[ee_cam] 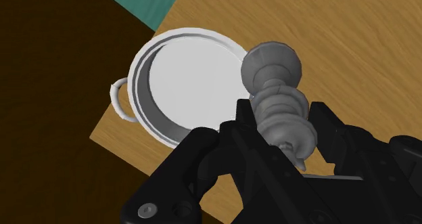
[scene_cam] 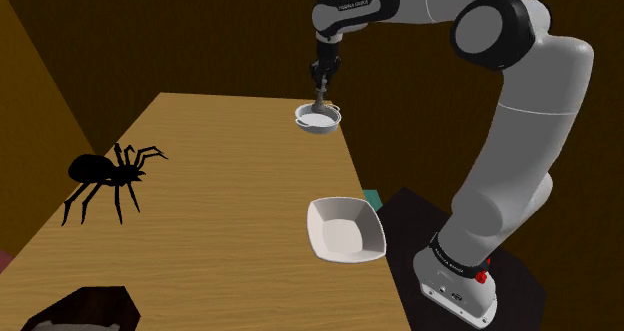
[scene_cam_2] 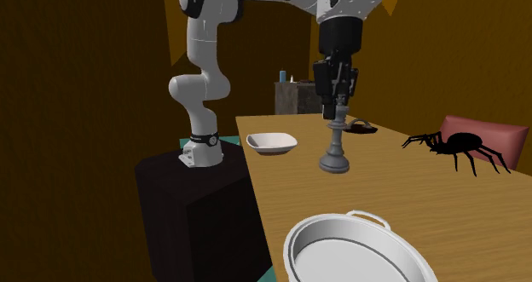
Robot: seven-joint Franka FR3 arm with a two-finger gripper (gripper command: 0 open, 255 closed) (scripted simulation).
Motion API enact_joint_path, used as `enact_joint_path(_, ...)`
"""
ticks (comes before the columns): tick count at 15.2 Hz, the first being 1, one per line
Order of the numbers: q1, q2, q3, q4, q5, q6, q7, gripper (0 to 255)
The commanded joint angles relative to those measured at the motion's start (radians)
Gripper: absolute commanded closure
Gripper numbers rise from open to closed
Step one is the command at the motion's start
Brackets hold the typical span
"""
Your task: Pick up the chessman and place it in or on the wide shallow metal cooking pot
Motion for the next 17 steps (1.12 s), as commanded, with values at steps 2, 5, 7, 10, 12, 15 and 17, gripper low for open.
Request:
enact_joint_path(2,-0.02,0.096,-0.014,0.156,0.002,-0.056,-0.043,255)
enact_joint_path(5,-0.04,0.217,-0.025,0.35,0.005,-0.126,-0.085,255)
enact_joint_path(7,-0.052,0.316,-0.031,0.512,0.007,-0.188,-0.113,255)
enact_joint_path(10,-0.063,0.452,-0.038,0.732,0.008,-0.268,-0.143,255)
enact_joint_path(12,-0.065,0.44,-0.038,0.684,0.008,-0.233,-0.14,255)
enact_joint_path(15,-0.066,0.429,-0.037,0.626,0.007,-0.185,-0.136,255)
enact_joint_path(17,-0.067,0.425,-0.037,0.591,0.007,-0.155,-0.133,255)
